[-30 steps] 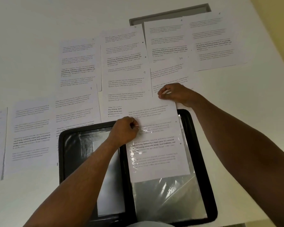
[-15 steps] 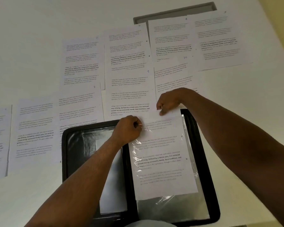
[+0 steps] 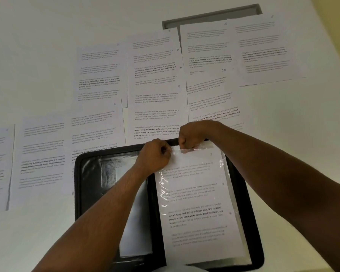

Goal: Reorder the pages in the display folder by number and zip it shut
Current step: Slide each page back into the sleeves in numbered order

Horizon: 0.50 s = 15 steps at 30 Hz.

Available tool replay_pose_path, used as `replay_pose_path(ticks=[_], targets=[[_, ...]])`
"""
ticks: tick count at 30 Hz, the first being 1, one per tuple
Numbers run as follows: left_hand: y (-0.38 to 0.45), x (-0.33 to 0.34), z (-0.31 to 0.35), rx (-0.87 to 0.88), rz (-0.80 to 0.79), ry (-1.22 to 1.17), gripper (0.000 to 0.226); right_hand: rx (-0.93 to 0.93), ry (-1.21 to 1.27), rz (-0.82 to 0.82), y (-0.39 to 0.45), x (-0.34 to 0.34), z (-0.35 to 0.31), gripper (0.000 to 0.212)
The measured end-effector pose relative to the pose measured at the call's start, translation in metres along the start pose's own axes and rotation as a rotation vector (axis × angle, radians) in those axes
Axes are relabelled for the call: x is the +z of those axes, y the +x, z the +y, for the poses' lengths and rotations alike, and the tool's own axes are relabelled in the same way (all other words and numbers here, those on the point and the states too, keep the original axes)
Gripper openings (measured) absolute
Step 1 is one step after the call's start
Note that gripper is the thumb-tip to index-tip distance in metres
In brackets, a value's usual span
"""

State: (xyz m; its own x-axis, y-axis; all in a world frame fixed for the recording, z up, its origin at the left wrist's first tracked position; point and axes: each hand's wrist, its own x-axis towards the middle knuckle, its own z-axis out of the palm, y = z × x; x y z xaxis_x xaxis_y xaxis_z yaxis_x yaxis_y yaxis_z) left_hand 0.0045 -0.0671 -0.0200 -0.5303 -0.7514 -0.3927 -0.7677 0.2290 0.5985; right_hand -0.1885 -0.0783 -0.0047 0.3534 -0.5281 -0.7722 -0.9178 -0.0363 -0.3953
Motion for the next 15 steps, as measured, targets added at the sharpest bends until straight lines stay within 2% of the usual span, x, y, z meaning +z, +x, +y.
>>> replay_pose_path(ticks=[3,5,7,11,15], targets=[[0.001,0.001,-0.004,0.016,0.003,-0.003,0.016,0.026,0.107,0.121,-0.005,-0.002,0.005,0.022],[0.001,0.0,-0.008,0.014,0.028,-0.035,0.023,0.1,0.294,0.38,-0.007,-0.002,0.014,0.028],[0.001,-0.001,-0.011,0.006,0.051,-0.06,0.027,0.194,0.35,0.659,-0.007,0.001,0.021,0.029],[-0.001,-0.002,-0.014,0.028,0.073,-0.03,0.031,0.278,0.506,0.971,-0.016,0.027,0.024,0.028],[-0.018,0.0,-0.021,0.036,0.15,-0.008,0.035,0.363,0.583,1.297,-0.037,0.085,0.015,0.024]])
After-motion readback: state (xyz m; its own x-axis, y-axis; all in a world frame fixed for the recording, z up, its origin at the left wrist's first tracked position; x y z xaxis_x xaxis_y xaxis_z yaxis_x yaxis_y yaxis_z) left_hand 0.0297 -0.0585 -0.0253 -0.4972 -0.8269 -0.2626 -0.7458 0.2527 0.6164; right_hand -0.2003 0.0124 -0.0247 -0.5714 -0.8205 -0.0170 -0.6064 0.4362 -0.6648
